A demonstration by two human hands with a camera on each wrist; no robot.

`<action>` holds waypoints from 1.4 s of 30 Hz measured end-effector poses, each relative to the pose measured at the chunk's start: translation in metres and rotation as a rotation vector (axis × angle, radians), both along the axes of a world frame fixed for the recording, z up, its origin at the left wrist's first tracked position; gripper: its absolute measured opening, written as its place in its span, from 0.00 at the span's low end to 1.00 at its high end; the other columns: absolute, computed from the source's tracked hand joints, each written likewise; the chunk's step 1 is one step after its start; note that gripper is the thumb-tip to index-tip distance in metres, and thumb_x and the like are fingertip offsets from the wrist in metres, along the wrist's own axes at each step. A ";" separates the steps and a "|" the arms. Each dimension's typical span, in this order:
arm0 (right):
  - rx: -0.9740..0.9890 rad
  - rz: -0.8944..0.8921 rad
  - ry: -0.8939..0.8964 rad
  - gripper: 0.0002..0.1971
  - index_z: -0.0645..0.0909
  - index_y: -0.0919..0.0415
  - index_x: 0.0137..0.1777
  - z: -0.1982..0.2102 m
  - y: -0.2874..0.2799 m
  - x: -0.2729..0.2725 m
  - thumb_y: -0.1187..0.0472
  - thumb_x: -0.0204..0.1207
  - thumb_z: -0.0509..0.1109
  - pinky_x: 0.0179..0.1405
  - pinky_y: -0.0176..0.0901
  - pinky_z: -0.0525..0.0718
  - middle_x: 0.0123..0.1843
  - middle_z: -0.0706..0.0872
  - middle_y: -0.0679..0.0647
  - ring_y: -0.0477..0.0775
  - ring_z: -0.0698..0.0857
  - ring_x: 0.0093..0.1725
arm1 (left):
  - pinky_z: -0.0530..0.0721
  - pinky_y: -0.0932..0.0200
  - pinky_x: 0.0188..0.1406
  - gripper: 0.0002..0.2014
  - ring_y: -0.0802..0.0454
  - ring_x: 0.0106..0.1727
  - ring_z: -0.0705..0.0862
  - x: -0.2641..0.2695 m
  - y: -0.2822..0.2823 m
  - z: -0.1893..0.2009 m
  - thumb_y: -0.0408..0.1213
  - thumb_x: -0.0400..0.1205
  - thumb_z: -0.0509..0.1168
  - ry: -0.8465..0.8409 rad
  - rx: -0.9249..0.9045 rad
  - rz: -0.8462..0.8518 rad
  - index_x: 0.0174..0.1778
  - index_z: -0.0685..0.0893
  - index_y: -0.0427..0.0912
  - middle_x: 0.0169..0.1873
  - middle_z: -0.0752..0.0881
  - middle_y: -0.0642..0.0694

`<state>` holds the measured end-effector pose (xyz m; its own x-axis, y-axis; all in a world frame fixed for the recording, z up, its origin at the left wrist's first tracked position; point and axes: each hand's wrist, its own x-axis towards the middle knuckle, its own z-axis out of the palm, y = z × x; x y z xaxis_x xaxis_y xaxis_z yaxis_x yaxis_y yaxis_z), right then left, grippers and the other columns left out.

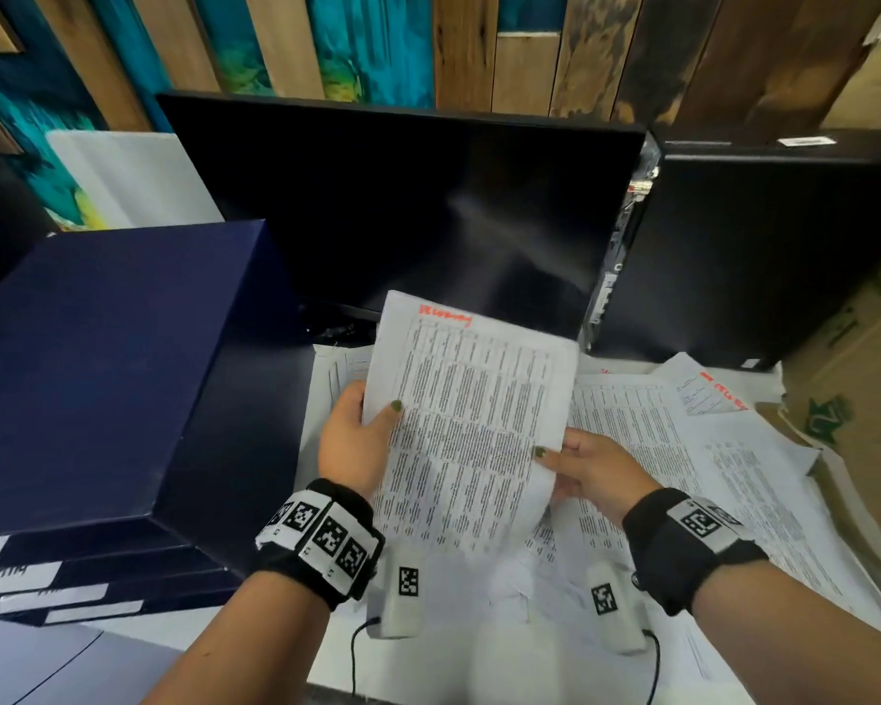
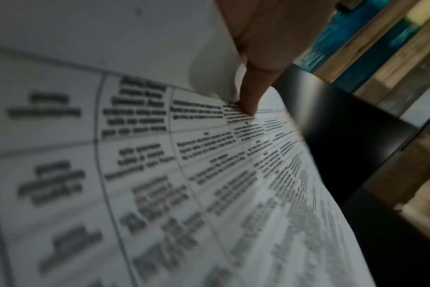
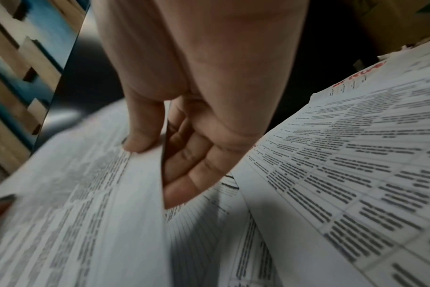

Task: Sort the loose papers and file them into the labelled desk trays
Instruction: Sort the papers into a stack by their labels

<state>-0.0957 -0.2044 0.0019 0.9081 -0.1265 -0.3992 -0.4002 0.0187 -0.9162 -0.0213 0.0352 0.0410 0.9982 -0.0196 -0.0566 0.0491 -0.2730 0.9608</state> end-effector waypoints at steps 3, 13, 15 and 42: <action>-0.085 0.023 0.037 0.11 0.85 0.63 0.57 -0.004 0.007 -0.003 0.64 0.76 0.72 0.44 0.56 0.88 0.49 0.91 0.60 0.65 0.90 0.45 | 0.81 0.63 0.45 0.14 0.58 0.47 0.84 0.001 0.012 -0.025 0.36 0.82 0.65 0.076 0.171 -0.015 0.63 0.77 0.48 0.48 0.85 0.57; -0.647 -0.028 0.052 0.07 0.86 0.51 0.46 -0.040 -0.008 -0.001 0.64 0.77 0.69 0.54 0.37 0.81 0.53 0.86 0.50 0.49 0.85 0.52 | 0.75 0.47 0.71 0.31 0.45 0.71 0.73 0.012 0.035 -0.081 0.30 0.79 0.64 0.182 0.627 -0.021 0.77 0.64 0.49 0.71 0.71 0.45; -0.859 -0.091 0.090 0.10 0.85 0.52 0.55 -0.044 -0.020 -0.003 0.63 0.76 0.70 0.63 0.44 0.78 0.63 0.81 0.53 0.55 0.80 0.62 | 0.67 0.52 0.76 0.32 0.48 0.77 0.66 0.010 0.029 -0.080 0.30 0.79 0.65 0.102 0.705 -0.103 0.79 0.63 0.51 0.76 0.65 0.48; -0.795 -0.431 0.606 0.21 0.67 0.68 0.74 -0.059 -0.146 -0.080 0.68 0.81 0.56 0.64 0.55 0.75 0.67 0.78 0.71 0.70 0.77 0.66 | 0.54 0.58 0.80 0.27 0.53 0.81 0.60 -0.030 -0.104 -0.108 0.45 0.86 0.54 -0.065 0.750 -0.819 0.82 0.54 0.55 0.80 0.61 0.55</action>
<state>-0.1760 -0.3499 -0.0571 0.4051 -0.8072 -0.4293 -0.8916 -0.2449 -0.3809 -0.0517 -0.0684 -0.0666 0.7010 -0.6567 -0.2782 -0.4563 -0.7128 0.5327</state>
